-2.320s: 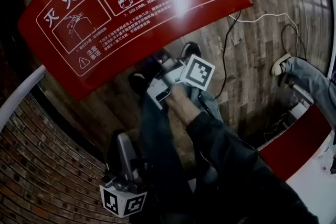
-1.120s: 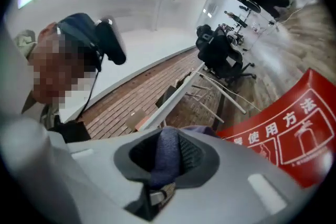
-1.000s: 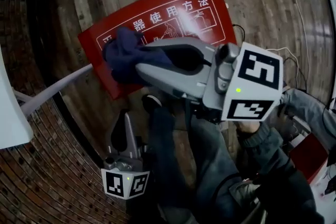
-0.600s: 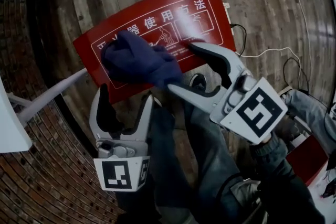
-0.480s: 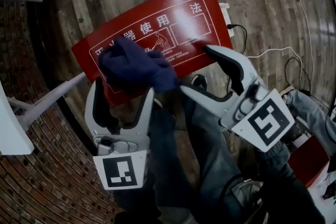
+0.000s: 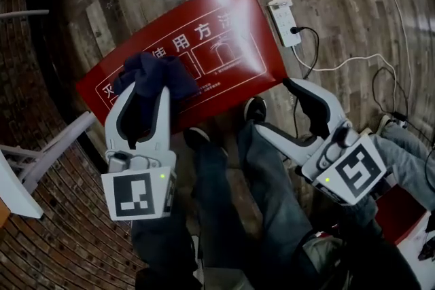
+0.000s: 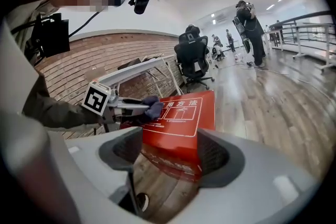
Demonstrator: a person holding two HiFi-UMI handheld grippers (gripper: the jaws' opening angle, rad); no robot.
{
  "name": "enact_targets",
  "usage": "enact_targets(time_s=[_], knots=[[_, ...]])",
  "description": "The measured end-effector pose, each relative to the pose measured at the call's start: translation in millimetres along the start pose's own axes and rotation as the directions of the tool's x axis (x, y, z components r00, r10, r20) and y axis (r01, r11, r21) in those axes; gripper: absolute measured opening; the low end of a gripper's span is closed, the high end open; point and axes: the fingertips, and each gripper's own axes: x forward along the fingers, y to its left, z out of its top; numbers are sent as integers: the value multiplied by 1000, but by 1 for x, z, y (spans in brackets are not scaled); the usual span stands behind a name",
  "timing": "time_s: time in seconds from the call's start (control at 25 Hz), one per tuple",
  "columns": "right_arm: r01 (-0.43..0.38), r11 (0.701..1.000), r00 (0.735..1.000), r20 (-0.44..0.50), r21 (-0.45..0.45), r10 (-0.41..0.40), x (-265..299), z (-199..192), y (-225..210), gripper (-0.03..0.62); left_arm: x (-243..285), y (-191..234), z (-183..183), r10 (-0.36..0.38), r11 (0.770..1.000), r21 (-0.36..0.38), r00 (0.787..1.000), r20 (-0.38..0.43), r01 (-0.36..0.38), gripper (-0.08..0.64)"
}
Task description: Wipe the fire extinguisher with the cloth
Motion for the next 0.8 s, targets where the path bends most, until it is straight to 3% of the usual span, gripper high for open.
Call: enact_targets(time_s=[0.08, 0.16, 0.24, 0.36, 0.48, 0.56, 0.68, 0.8], knots=[[12, 1000, 1000, -9, 0, -12, 1, 4, -8, 318, -1, 16, 6, 29, 998, 49, 1000, 4, -30, 132], [19, 1000, 999, 31, -16, -19, 3, 19, -16, 316, -14, 39, -1, 102, 987, 128, 994, -46, -95, 110], [24, 999, 997, 79, -32, -21, 5, 32, -21, 317, -36, 63, -17, 166, 981, 114, 983, -82, -156, 104], [26, 999, 997, 66, -27, -24, 1, 29, -34, 317, -77, 87, -47, 258, 963, -54, 961, -97, -264, 103], [10, 1000, 999, 34, -13, -9, 0, 20, -37, 317, -121, 100, -80, 372, 905, -174, 921, -115, -388, 103], [-5, 1000, 999, 33, -26, 5, 1, 21, -30, 318, -144, 101, -105, 403, 869, -272, 910, -98, -414, 103], [-4, 998, 1000, 13, -67, 5, 0, 19, -18, 316, -160, 88, -142, 364, 814, -470, 930, -48, -343, 101], [40, 996, 997, -55, -78, -44, 2, 4, -15, 316, -158, 90, -171, 308, 758, -624, 948, 84, -191, 100]])
